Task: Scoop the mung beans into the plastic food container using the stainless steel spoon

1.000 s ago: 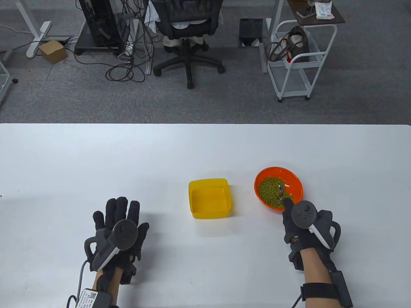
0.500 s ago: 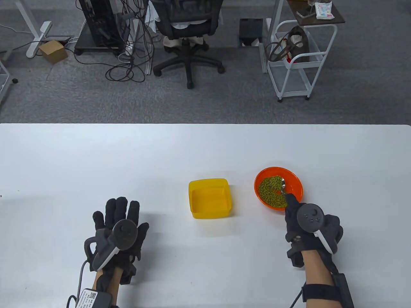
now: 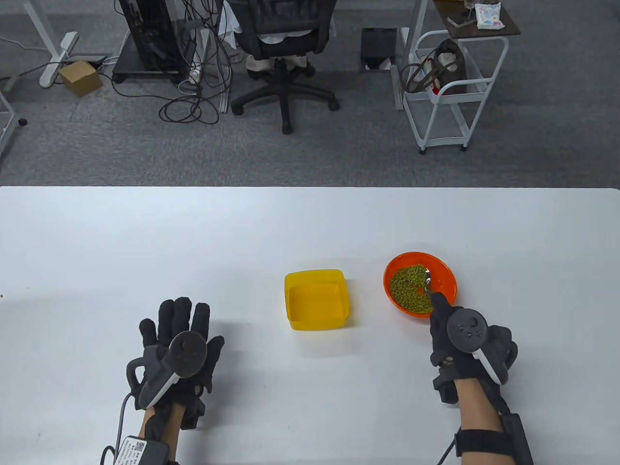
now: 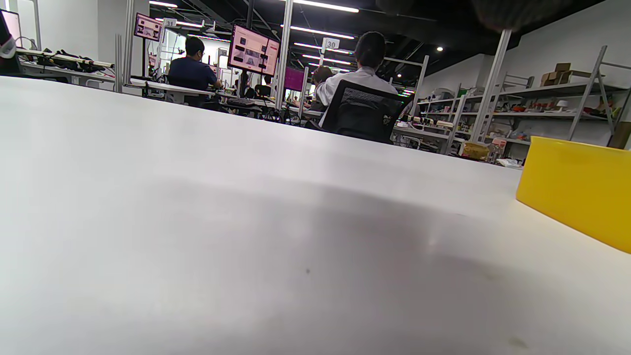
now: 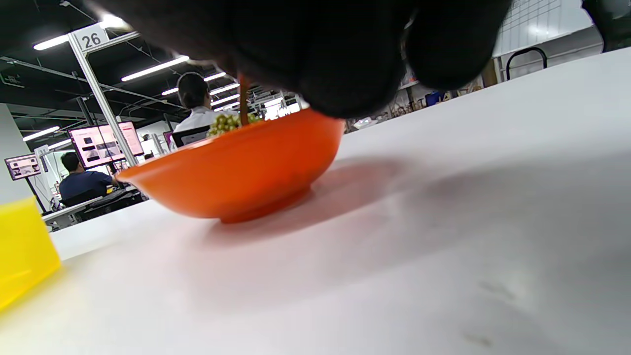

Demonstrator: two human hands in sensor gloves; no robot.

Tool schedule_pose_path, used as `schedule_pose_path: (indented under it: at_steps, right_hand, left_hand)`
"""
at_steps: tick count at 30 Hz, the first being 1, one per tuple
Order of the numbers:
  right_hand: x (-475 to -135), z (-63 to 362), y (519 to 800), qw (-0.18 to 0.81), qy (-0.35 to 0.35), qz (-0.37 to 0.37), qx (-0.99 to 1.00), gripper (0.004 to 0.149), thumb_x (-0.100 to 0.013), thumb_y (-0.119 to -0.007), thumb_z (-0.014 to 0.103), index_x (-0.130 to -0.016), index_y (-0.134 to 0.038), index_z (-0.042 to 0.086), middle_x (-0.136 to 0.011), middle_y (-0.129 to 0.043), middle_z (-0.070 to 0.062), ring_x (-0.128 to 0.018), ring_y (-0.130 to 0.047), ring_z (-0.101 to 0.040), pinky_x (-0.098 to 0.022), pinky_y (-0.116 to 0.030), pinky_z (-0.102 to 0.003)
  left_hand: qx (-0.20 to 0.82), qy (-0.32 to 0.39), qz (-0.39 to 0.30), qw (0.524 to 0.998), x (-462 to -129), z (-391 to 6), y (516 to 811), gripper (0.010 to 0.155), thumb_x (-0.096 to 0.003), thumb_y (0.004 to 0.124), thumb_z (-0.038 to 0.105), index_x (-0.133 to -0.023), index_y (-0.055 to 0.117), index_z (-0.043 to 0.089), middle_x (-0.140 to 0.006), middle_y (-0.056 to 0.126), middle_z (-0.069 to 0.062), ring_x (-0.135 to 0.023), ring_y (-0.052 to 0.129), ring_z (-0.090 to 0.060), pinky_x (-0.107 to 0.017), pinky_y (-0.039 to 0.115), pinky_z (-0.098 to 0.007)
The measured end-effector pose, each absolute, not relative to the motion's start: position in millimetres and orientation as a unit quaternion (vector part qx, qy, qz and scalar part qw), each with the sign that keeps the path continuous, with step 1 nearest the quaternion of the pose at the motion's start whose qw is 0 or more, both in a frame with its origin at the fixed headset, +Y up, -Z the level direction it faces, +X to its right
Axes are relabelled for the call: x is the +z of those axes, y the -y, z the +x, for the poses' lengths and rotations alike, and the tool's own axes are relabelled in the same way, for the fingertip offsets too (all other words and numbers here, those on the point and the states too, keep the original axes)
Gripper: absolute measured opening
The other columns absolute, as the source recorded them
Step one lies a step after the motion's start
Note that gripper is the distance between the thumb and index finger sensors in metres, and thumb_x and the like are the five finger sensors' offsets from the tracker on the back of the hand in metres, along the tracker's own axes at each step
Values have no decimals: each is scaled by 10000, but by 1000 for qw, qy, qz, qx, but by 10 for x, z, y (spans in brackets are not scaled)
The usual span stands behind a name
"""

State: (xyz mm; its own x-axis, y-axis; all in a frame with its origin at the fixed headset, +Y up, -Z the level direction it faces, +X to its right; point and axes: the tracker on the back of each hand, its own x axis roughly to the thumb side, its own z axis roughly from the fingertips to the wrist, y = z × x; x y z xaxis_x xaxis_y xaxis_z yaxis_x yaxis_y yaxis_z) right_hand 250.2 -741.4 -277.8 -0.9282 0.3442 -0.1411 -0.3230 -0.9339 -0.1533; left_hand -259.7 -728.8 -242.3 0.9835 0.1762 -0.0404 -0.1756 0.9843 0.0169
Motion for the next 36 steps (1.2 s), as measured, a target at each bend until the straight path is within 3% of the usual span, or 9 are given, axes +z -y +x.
schedule_pose_path:
  at_steps: [12, 25, 28, 33, 36]
  right_hand:
    - [-2777, 2356, 7334, 152, 93, -43, 983, 466, -521, -704, 379, -975, -684, 278, -615, -872, 131, -543, -936, -166, -569, -758, -515]
    - [-2641, 1358, 7199, 199, 71, 93, 973, 461, -523, -706, 383, -971, -697, 275, -609, -878, 135, -532, -944, -159, -555, -772, -504]
    - [-2601, 1056, 7271, 156, 64, 133, 977, 461, -523, -715, 375, -974, -697, 277, -614, -876, 130, -543, -938, -171, -562, -760, -512]
    - [-2500, 730, 7285, -85, 146, 193, 966, 458, -516, -729, 374, -971, -689, 341, -630, -867, 152, -584, -931, -157, -587, -760, -498]
    - [-2485, 731, 7272, -75, 157, 194, 966, 456, -515, -734, 367, -969, -691, 341, -631, -869, 119, -586, -926, -165, -587, -752, -503]
  left_hand:
    - [86, -23, 4, 996, -2422, -2602, 7292, 733, -438, 613, 587, -1075, 316, 380, -1190, 170, -35, -1126, 173, -336, -757, 159, -687]
    - [84, -22, 3, 996, -2425, -2602, 7293, 736, -439, 613, 587, -1076, 308, 381, -1190, 168, -35, -1125, 170, -336, -756, 157, -687]
    - [84, -22, 2, 996, -2426, -2602, 7295, 737, -438, 613, 587, -1076, 308, 382, -1190, 166, -36, -1125, 169, -337, -755, 156, -688]
    - [84, -24, 2, 996, -2426, -2606, 7294, 736, -438, 613, 587, -1076, 308, 381, -1189, 166, -37, -1124, 168, -337, -755, 156, -687]
    - [85, -24, 1, 996, -2429, -2607, 7295, 737, -439, 613, 587, -1077, 308, 381, -1190, 164, -37, -1124, 165, -336, -755, 154, -687]
